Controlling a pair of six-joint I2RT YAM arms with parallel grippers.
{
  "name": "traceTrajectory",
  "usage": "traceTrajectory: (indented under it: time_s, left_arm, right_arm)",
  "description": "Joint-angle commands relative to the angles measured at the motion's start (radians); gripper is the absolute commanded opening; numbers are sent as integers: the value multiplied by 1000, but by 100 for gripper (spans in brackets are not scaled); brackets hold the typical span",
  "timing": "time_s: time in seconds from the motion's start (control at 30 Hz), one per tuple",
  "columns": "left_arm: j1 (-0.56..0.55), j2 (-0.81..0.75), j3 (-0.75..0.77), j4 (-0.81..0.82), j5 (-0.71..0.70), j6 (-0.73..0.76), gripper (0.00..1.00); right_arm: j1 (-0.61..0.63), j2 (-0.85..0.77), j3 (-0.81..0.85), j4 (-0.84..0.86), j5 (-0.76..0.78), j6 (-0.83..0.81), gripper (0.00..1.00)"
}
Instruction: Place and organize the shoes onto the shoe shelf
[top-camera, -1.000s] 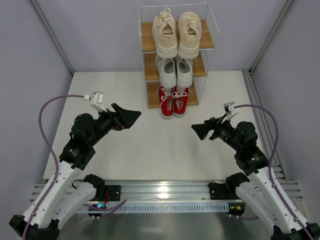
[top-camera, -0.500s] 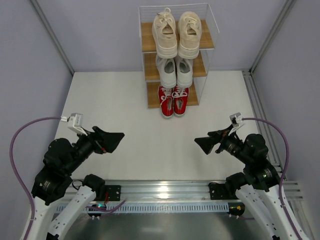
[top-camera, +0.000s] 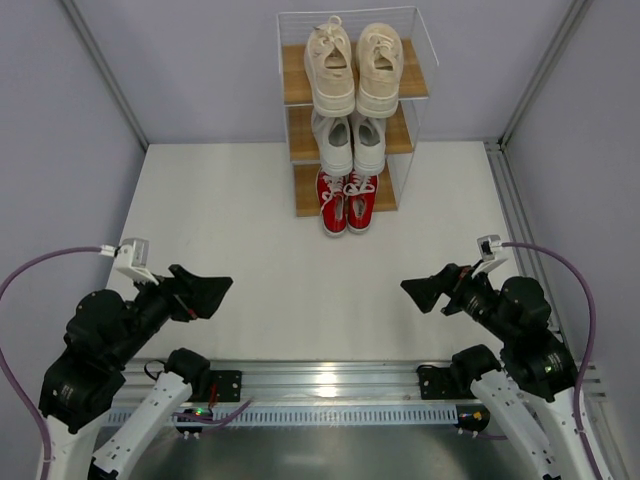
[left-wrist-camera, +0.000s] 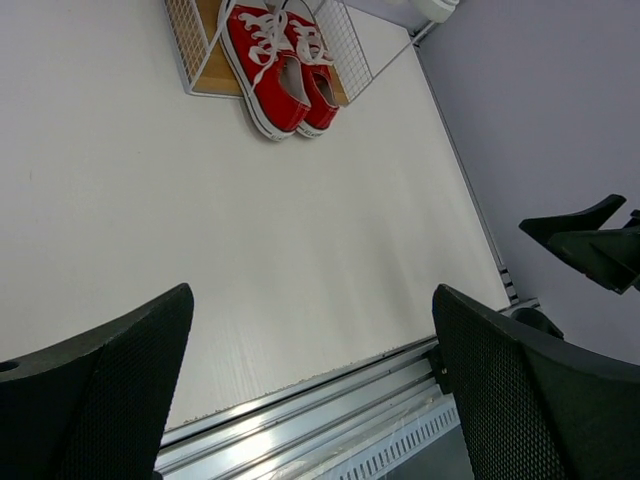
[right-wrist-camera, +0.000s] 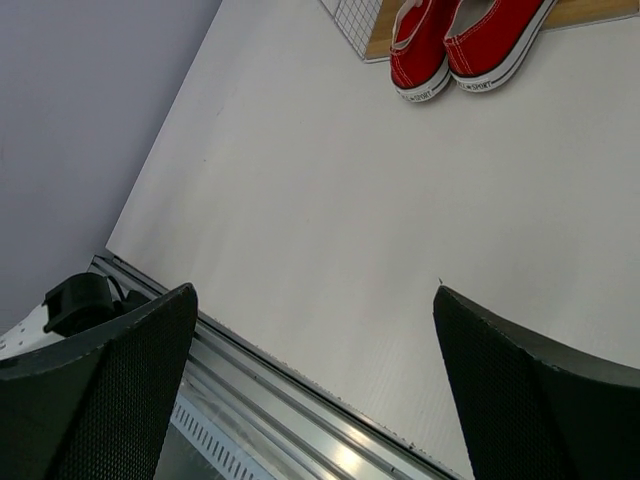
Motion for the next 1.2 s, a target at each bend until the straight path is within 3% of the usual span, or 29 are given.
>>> traceTrajectory:
  time_s: [0.0, 0.3, 1.17]
  left_arm:
    - [0, -19, 45, -10, 1, 11, 100]
    - [0, -33, 99, -1, 15, 8, 100]
    - [-2, 60, 142, 91, 81, 48, 100]
  right_arm:
    - [5, -8, 75, -31, 33, 49, 100]
    - [5, -46, 115, 15, 102, 55, 100]
    - [6, -66, 84, 15, 101, -15, 100]
